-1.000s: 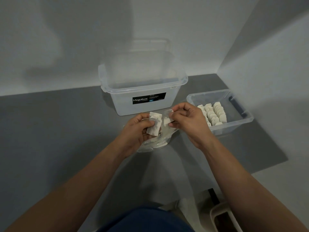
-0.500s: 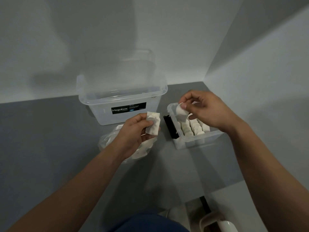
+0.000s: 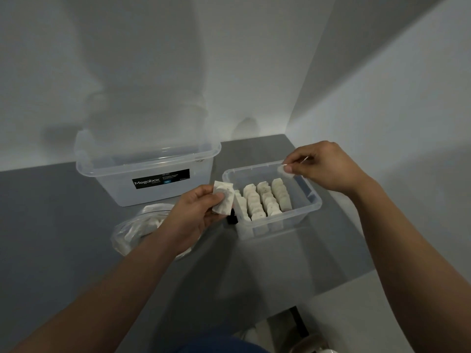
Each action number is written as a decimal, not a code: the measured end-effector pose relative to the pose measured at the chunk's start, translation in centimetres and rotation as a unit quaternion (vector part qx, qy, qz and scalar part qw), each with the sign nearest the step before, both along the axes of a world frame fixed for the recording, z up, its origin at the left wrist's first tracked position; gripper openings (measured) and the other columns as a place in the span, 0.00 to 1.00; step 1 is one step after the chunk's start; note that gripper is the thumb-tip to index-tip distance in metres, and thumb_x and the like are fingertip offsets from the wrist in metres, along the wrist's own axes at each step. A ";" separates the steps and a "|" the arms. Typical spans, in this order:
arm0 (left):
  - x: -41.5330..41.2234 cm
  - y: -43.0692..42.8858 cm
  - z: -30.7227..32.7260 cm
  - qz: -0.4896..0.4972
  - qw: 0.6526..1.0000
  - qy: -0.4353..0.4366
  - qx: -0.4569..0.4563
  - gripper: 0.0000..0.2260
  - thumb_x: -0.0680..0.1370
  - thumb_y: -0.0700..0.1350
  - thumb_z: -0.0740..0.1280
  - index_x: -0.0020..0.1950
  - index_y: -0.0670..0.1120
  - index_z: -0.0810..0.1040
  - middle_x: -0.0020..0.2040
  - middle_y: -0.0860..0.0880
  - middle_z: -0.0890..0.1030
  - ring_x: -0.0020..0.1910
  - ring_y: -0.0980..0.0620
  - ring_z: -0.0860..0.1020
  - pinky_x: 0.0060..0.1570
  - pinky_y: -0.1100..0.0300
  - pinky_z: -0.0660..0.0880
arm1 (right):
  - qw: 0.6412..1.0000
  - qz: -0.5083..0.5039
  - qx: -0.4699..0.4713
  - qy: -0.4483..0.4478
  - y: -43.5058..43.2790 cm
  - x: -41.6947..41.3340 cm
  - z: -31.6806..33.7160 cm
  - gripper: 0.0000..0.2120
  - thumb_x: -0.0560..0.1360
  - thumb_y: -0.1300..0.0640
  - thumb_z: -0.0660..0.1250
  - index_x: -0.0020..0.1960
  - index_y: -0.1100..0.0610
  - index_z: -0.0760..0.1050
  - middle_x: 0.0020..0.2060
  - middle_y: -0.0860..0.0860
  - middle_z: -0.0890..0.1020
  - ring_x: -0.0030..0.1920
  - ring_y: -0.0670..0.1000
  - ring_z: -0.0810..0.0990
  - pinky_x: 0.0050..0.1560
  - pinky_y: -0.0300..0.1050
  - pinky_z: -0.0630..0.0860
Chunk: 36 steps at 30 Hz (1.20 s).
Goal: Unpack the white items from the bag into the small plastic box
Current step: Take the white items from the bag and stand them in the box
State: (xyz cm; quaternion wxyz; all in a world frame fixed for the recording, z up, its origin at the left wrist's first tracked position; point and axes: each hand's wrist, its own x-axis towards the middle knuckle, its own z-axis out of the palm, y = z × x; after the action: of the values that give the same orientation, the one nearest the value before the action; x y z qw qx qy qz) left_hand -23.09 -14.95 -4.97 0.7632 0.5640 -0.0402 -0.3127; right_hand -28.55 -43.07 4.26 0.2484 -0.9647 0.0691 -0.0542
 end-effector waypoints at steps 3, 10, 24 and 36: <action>0.0 -0.5 -0.3 0.013 1.000 0.001 0.013 0.09 0.80 0.38 0.66 0.59 0.37 0.77 0.52 0.39 0.83 0.48 0.47 0.83 0.49 0.58 0.81 | 0.998 -0.023 -0.050 0.022 -2.4 0.7 -2.4 0.02 0.74 0.50 0.75 0.47 0.46 0.84 0.42 0.42 0.85 0.42 0.42 0.82 0.48 0.39 0.79; 0.7 -0.6 0.2 0.031 0.997 -0.035 0.059 0.09 0.79 0.42 0.68 0.58 0.41 0.80 0.50 0.43 0.85 0.46 0.49 0.83 0.48 0.56 0.82 | 0.968 0.015 -0.204 0.145 -4.7 2.2 -7.3 0.04 0.75 0.50 0.72 0.49 0.46 0.84 0.46 0.45 0.85 0.48 0.51 0.82 0.48 0.47 0.79; -0.6 -2.0 -0.9 0.107 0.994 -0.003 0.019 0.10 0.80 0.39 0.66 0.59 0.35 0.79 0.52 0.39 0.83 0.50 0.47 0.82 0.49 0.59 0.81 | 0.873 0.160 -0.398 0.231 -5.0 5.9 -11.9 0.06 0.76 0.56 0.68 0.51 0.49 0.81 0.47 0.48 0.84 0.52 0.52 0.80 0.61 0.53 0.62; -1.0 -3.3 -0.7 0.118 0.992 -0.013 0.041 0.11 0.79 0.40 0.68 0.59 0.38 0.80 0.55 0.38 0.83 0.51 0.45 0.82 0.56 0.52 0.78 | 0.832 0.189 -0.475 0.218 -3.9 6.4 -12.6 0.04 0.77 0.60 0.65 0.46 0.51 0.75 0.37 0.46 0.74 0.47 0.52 0.80 0.66 0.58 0.61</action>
State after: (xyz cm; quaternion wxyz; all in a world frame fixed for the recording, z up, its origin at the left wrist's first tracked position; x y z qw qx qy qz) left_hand -24.06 -18.24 -5.63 0.7706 0.5993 0.0291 -0.2148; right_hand -22.15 -47.00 -8.30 -0.2563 -0.9450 -0.0962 0.1789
